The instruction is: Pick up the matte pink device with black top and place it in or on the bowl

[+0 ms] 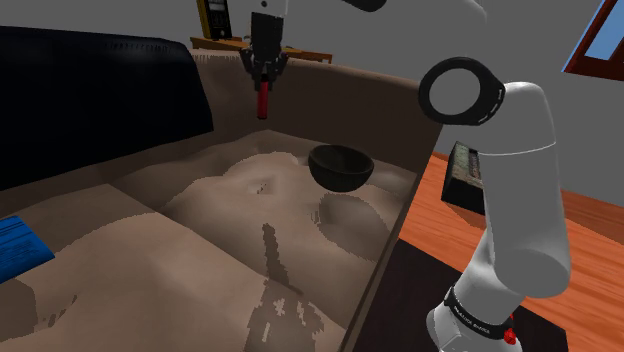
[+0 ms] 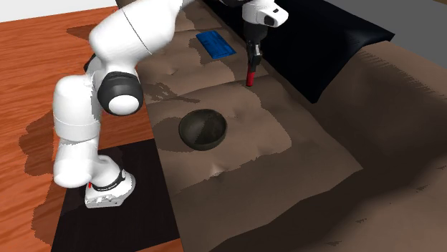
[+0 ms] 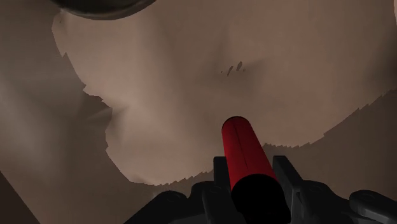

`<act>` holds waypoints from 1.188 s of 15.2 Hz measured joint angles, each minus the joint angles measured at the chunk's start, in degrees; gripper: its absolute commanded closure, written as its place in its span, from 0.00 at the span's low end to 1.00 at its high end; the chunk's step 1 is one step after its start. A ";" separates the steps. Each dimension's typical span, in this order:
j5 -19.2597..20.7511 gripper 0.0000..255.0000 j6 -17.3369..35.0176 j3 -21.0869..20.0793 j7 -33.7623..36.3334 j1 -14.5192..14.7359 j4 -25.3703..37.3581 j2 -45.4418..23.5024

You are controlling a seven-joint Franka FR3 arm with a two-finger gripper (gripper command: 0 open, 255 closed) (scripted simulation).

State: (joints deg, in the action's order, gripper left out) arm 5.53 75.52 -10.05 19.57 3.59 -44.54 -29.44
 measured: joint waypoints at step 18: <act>-6.82 1.00 9.21 4.09 -10.25 -9.06 -51.71 42.89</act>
State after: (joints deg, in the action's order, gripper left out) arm -1.30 84.73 -5.97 9.32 -5.46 -96.25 13.45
